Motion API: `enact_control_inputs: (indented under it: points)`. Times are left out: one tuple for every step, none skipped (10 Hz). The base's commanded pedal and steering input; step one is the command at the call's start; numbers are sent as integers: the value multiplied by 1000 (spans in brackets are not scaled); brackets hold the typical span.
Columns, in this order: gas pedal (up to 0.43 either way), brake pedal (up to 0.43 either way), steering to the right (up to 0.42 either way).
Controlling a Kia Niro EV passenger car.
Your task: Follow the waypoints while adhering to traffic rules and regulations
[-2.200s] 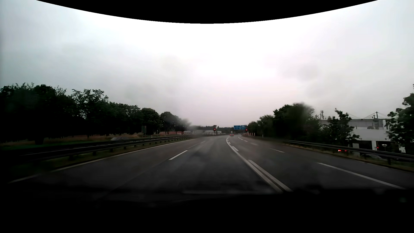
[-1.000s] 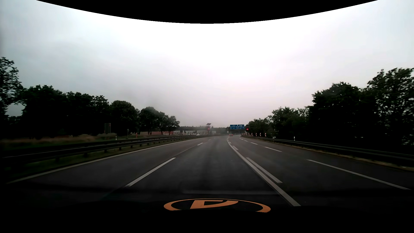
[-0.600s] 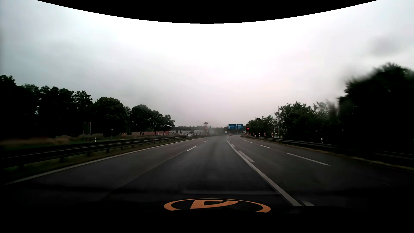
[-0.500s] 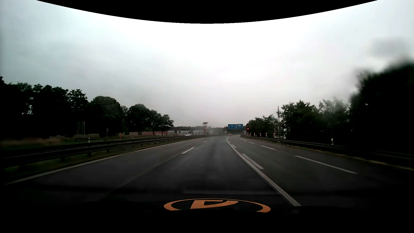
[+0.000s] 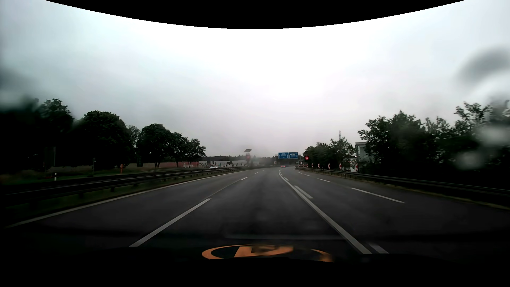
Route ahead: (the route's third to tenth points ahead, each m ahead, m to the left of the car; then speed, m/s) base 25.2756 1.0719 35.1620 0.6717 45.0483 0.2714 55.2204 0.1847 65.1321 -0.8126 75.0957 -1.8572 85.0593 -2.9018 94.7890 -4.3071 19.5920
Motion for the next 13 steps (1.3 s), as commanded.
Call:
enact_control_inputs:
  points:
    - [157,0,7]
    - [157,0,7]
    - [150,0,7]
    - [150,0,7]
    - [150,0,7]
    - [150,0,6]
    - [150,0,6]
    - [150,0,6]
    - [150,0,6]
    - [150,0,5]
    - [150,0,6]
    - [157,0,6]
    - [157,0,5]
